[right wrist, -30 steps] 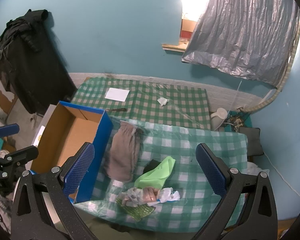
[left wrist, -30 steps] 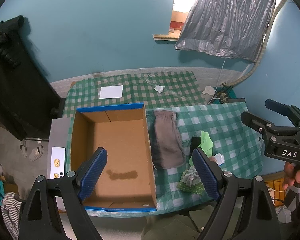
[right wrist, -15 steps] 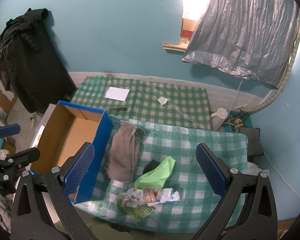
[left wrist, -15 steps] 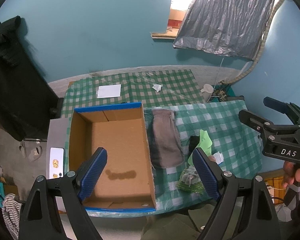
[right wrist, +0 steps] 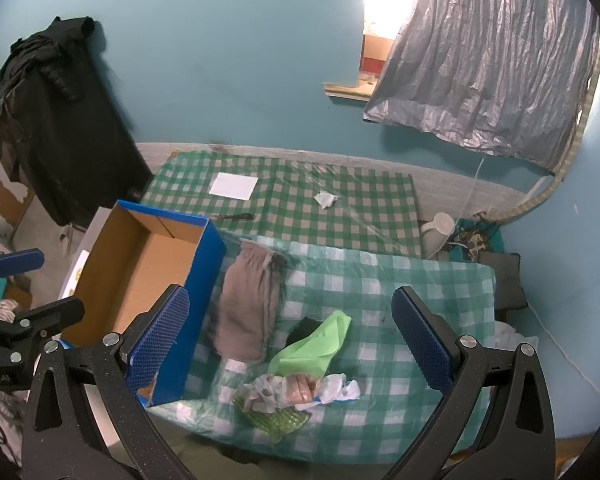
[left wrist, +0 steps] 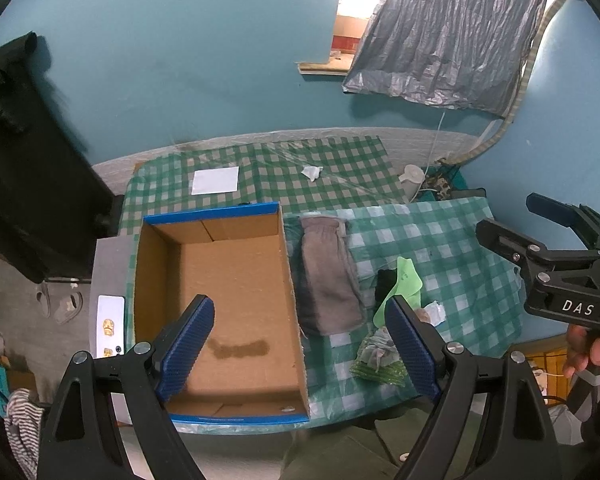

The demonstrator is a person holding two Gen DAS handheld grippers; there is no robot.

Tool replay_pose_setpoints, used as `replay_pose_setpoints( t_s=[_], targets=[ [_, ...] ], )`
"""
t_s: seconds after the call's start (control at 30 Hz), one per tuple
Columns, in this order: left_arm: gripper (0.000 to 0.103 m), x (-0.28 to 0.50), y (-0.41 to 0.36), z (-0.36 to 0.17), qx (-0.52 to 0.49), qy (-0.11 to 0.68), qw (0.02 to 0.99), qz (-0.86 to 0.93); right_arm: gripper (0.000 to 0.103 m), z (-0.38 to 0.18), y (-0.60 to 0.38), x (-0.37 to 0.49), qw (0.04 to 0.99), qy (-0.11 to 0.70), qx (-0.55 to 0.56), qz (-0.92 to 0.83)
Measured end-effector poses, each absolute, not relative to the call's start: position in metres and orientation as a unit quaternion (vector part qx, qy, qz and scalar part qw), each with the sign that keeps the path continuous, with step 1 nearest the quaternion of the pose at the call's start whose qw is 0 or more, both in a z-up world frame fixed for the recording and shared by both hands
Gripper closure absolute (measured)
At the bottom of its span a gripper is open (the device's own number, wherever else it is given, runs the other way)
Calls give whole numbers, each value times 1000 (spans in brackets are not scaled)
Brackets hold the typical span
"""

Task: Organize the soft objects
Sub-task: 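Lower the left gripper onto the taped grey-brown bundle and close it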

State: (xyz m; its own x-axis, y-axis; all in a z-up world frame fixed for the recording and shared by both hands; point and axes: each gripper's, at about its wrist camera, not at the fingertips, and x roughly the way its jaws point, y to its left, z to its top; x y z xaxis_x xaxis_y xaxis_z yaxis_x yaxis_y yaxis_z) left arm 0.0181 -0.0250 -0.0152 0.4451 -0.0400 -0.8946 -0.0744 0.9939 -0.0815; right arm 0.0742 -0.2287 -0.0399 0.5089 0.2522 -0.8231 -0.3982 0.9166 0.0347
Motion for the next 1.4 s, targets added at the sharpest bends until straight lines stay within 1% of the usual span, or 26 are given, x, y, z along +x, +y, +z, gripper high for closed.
replay_pose_setpoints(
  t_s=[0.37,0.8,1.4],
  targets=[
    [15,27,-25,-25,-68,542,838,-2,2,-59,-247,68,860,475,-80,166],
    [15,38,-60,-53,-25,564,824,-46,2,-80,-294,73,841,524,-67,118],
    [15,53,-126,-112,47,595,795,-112,2,-135,-325,85,807,579,-29,110]
  ],
)
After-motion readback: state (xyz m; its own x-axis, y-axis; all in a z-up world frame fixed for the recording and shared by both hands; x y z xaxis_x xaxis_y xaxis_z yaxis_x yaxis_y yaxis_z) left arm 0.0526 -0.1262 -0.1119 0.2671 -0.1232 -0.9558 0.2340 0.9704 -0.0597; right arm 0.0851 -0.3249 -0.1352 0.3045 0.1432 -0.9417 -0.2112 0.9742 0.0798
